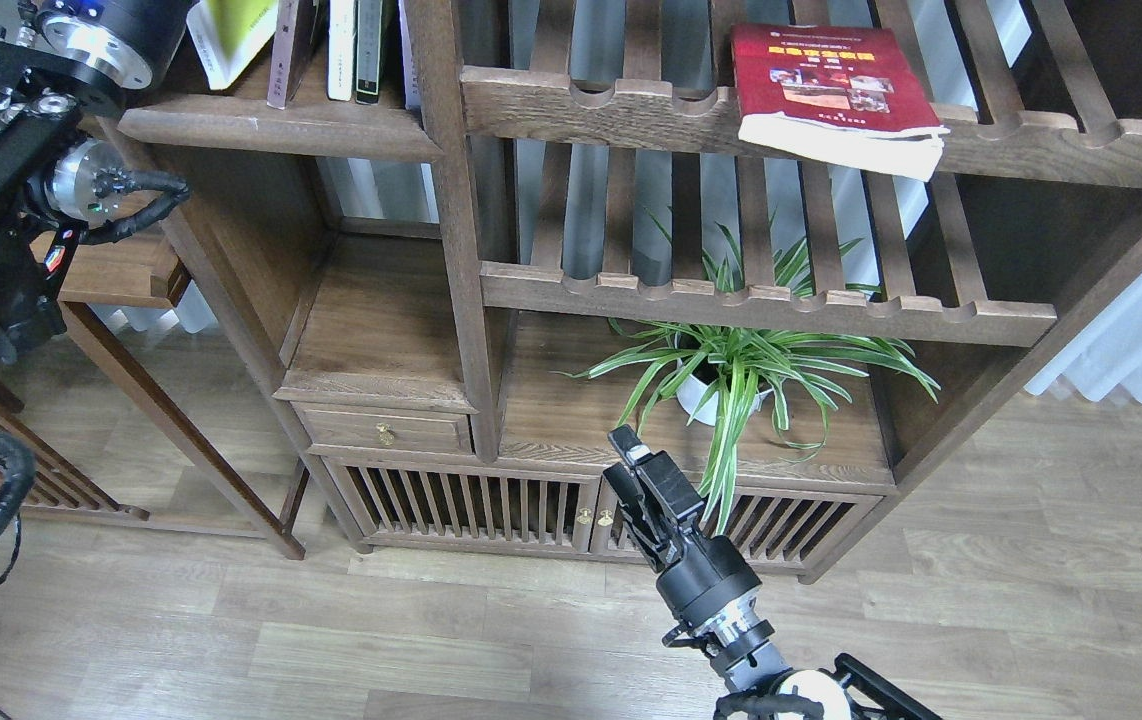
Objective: Organize books on shelf
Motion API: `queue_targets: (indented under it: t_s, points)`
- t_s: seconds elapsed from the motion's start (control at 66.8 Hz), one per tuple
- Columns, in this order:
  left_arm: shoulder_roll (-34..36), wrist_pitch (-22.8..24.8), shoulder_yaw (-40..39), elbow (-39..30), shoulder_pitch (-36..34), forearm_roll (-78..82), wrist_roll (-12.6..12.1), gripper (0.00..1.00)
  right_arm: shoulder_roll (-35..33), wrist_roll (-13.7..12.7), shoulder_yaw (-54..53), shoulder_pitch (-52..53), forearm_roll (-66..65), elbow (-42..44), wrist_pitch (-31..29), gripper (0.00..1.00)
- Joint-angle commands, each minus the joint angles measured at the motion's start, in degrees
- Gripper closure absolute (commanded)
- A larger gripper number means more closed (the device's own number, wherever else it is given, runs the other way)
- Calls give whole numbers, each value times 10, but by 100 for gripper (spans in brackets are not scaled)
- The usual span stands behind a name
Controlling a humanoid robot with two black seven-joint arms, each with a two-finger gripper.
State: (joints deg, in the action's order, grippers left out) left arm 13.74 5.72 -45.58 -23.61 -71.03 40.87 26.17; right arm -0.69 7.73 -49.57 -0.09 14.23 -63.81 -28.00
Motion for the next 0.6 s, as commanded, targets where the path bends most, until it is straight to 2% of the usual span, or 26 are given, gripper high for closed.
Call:
queue_targets:
  t_s: [0.0,0.24,0.434,0.449,0.464,0.584]
  points:
    - [-2,3,1,6,0,0,5,96,1,0,1,-3,0,0,0,17]
    - [-10,4,1,18,-1,0,9,94,0,1,0,-8,0,0,0,17]
    - [-13,-3,0,18,-2,-7,6,69,0,1,-2,-9,0,0,0,17]
    - [-12,-4,0,18,-2,-7,6,67,0,1,-2,-9,0,0,0,17]
    - [-12,-4,0,18,-2,-7,3,60,0,0,-2,-8,0,0,0,17]
    - [-13,-4,2,14,-1,-8,5,55,0,0,-2,-8,0,0,0,17]
